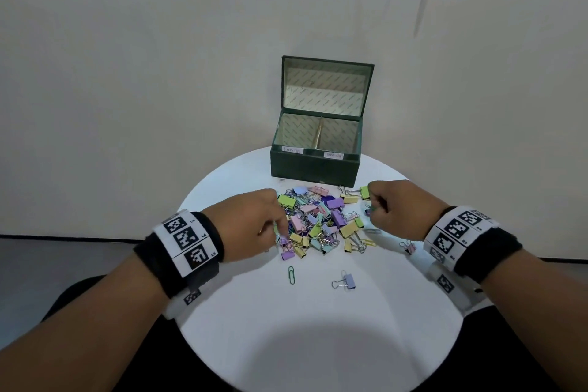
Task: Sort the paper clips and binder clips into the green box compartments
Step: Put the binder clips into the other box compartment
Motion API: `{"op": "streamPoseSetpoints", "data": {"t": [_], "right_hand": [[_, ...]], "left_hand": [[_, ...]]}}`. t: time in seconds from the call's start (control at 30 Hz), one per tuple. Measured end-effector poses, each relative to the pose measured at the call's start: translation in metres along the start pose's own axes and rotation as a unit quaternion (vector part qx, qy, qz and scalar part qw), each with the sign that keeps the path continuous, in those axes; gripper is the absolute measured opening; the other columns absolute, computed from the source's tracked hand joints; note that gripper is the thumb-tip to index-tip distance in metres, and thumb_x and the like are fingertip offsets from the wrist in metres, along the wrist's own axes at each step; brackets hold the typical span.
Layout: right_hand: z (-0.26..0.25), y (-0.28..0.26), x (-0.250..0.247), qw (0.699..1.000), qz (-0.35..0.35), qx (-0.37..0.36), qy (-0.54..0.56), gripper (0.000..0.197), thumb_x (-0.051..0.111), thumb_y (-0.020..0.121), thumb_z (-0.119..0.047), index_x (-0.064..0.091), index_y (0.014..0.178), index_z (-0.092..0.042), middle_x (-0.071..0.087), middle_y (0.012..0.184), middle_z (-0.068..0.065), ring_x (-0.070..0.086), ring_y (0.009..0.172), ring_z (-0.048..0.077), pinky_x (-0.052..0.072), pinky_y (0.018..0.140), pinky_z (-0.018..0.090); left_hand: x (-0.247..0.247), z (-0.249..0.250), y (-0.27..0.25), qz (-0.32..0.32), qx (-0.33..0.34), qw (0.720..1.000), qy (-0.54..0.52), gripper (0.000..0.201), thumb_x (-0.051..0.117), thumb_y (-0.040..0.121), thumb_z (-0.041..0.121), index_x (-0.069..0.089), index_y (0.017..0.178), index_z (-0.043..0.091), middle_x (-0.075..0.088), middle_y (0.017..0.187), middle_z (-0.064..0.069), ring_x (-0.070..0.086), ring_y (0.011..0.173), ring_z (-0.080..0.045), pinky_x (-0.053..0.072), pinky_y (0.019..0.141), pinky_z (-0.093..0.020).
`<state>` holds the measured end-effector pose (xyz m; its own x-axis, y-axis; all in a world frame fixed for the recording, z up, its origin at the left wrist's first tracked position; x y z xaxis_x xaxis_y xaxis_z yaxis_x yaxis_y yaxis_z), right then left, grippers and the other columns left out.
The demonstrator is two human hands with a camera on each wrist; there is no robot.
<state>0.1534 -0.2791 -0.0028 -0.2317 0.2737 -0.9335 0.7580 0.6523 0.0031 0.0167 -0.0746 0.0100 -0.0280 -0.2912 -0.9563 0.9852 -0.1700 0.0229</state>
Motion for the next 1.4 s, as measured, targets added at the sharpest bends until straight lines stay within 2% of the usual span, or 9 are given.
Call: {"op": "streamPoseSetpoints", "data": {"t": [0.17,0.37,0.53,0.7,0.9,1.07,1.23,1.3,1.4], "right_hand": [[0.000,-0.002,0.006,0.999,-0.034,-0.004,0.006,0.024,0.048,0.083,-0.008,0.057,0.092,-0.029,0.064,0.074,-0.006,0.052,0.063,0.014,0.046,0.064,0.028],[0.005,0.002,0.005,0.998,-0.055,0.013,0.018,0.027,0.043,0.094,-0.011,0.048,0.067,-0.009,0.049,0.065,0.001,0.042,0.065,0.018,0.040,0.064,0.034],[0.005,0.003,0.006,0.999,-0.045,0.004,0.005,0.032,0.042,0.094,-0.018,0.038,0.063,-0.014,0.041,0.060,0.001,0.037,0.059,0.017,0.034,0.059,0.033],[0.009,0.007,0.014,0.999,-0.036,-0.015,-0.028,0.033,0.035,0.103,-0.033,0.041,0.072,-0.023,0.054,0.072,-0.001,0.051,0.068,0.019,0.045,0.070,0.038],[0.012,0.008,0.013,0.999,-0.028,-0.026,-0.026,0.031,0.035,0.104,-0.036,0.038,0.074,-0.029,0.055,0.075,-0.006,0.051,0.069,0.013,0.046,0.072,0.036],[0.013,0.008,0.013,0.999,-0.032,-0.022,-0.036,0.026,0.034,0.104,-0.034,0.044,0.082,-0.024,0.060,0.080,-0.002,0.056,0.074,0.017,0.048,0.073,0.036],[0.014,0.008,0.012,0.999,-0.024,-0.026,-0.034,0.024,0.035,0.104,-0.034,0.045,0.085,-0.023,0.059,0.080,-0.003,0.056,0.077,0.020,0.046,0.071,0.036],[0.014,0.008,0.011,0.999,-0.015,-0.031,-0.029,0.025,0.034,0.104,-0.035,0.045,0.085,-0.024,0.058,0.079,-0.004,0.055,0.075,0.019,0.042,0.069,0.034],[0.014,0.008,0.010,0.999,-0.013,-0.037,-0.029,0.026,0.034,0.104,-0.035,0.045,0.083,-0.024,0.058,0.078,-0.004,0.054,0.074,0.018,0.043,0.069,0.034]], "left_hand": [[0.016,0.024,-0.001,-0.086,0.049,0.994,-0.035,0.041,0.031,0.079,0.041,0.068,0.085,0.024,0.057,0.095,0.014,0.055,0.085,-0.002,0.046,0.081,-0.024],[0.025,0.036,-0.005,-0.119,0.091,0.988,0.027,0.030,0.052,0.088,0.029,0.067,0.111,0.044,0.053,0.093,0.016,0.052,0.090,0.000,0.047,0.082,-0.025],[0.028,0.037,0.001,-0.117,0.101,0.984,0.094,0.018,0.057,0.090,0.039,0.070,0.102,0.040,0.044,0.087,0.014,0.044,0.081,-0.001,0.046,0.072,-0.025],[0.026,0.041,0.014,-0.135,0.091,0.985,0.060,0.008,0.052,0.085,0.030,0.060,0.086,0.028,0.052,0.089,0.013,0.051,0.078,-0.004,0.048,0.072,-0.025],[-0.058,0.038,0.099,0.039,-0.046,0.994,-0.090,0.008,0.055,0.096,0.028,0.057,0.089,0.029,0.051,0.074,0.012,0.045,0.063,-0.004,0.039,0.061,-0.020],[-0.078,0.021,0.161,0.099,-0.146,0.973,-0.146,0.005,0.057,0.095,0.026,0.061,0.092,0.027,0.064,0.088,0.005,0.057,0.070,-0.013,0.040,0.054,-0.024],[-0.058,0.019,0.178,0.031,-0.182,0.933,-0.308,0.057,0.053,0.095,-0.004,0.052,0.139,0.032,0.064,0.113,-0.010,0.068,0.086,-0.020,0.061,0.076,-0.033],[-0.060,0.017,0.173,0.034,-0.176,0.930,-0.322,0.068,0.049,0.091,-0.014,0.048,0.143,0.031,0.061,0.125,-0.015,0.068,0.100,-0.029,0.060,0.084,-0.041],[-0.070,0.005,0.150,0.084,-0.159,0.944,-0.278,0.065,0.049,0.093,-0.008,0.051,0.139,0.037,0.061,0.122,0.000,0.066,0.100,-0.017,0.058,0.088,-0.037]]}}
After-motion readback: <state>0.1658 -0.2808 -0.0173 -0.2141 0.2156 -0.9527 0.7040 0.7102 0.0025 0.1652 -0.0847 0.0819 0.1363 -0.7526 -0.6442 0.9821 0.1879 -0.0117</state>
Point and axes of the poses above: each hand's wrist, its own y-axis towards the middle knuckle, its own x-axis out of the palm, z = x × y, the point moved 7 cm from there along y, towards the middle knuckle
